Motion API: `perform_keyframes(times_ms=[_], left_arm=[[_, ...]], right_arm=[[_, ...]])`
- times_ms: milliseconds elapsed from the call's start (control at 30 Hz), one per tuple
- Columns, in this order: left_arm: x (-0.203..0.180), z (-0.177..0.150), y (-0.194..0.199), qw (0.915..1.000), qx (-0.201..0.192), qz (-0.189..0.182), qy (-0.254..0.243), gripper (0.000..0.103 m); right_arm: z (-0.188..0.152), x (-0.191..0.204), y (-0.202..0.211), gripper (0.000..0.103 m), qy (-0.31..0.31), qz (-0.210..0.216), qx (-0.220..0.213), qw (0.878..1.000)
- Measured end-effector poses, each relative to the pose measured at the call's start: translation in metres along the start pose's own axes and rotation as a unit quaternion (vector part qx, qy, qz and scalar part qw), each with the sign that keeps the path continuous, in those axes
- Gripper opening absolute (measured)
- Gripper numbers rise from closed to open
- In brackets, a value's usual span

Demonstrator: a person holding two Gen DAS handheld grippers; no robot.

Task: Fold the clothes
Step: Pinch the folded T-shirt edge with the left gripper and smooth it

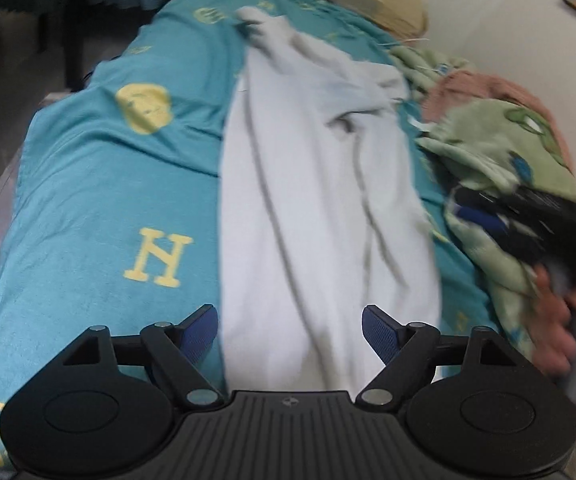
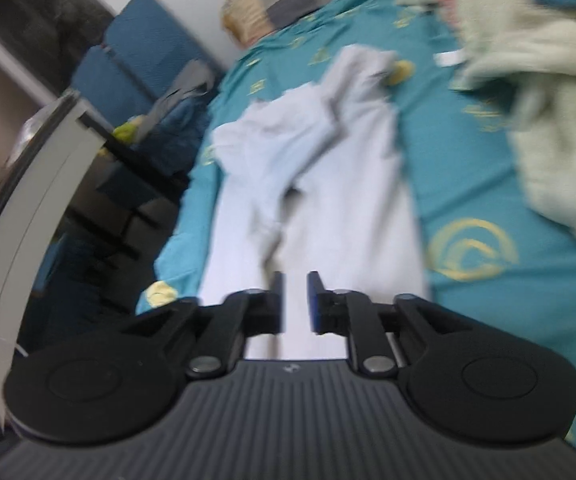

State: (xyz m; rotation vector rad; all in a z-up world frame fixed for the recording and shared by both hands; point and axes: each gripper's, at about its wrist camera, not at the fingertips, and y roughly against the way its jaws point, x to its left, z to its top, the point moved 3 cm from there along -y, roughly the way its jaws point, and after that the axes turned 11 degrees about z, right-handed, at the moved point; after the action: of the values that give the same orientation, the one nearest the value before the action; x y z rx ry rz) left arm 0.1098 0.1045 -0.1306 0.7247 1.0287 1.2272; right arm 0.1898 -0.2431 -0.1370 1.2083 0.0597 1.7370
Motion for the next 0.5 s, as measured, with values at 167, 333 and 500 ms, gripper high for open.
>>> perform_keyframes(times_ms=[167, 333, 500], left_arm=[[0.013, -0.002, -0.03, 0.9986, 0.05, 0.013, 0.01, 0.081], [0.008, -0.014, -0.042, 0.9964, 0.083, 0.008, -0.012, 0.082], [-0.002, -0.027, -0.043, 0.9929, 0.111, -0.013, -0.039, 0.081]], right_arm=[[-0.041, -0.017, 0.023, 0.061, -0.039, -0.056, 0.021, 0.997], [-0.065, -0.02, 0.011, 0.06, -0.045, -0.089, 0.072, 0.992], [-0.081, -0.032, -0.007, 0.06, -0.089, -0.096, 0.142, 0.981]])
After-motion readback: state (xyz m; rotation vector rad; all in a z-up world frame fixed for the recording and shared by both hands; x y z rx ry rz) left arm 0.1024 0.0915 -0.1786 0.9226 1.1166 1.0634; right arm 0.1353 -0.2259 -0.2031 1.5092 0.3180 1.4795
